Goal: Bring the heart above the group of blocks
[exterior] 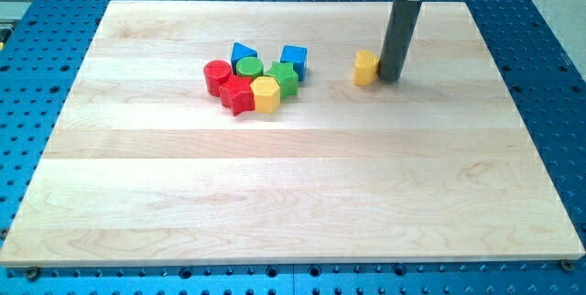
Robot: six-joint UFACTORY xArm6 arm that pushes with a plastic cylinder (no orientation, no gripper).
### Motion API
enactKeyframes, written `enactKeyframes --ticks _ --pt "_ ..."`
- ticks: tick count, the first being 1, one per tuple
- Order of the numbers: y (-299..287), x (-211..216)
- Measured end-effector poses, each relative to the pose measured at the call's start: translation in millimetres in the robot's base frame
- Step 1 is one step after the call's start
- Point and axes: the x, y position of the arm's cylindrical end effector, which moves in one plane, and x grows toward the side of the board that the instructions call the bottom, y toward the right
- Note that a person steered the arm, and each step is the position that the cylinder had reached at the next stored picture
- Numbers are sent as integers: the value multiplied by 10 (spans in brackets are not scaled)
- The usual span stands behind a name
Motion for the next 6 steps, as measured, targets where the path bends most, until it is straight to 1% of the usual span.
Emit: enactKeyframes --ticks 1,2,4,5,6 --pt "-201 57" --pt "-508 -250" --pt "-769 -779" --pt "-1113 -819" --pt "-1307 -887"
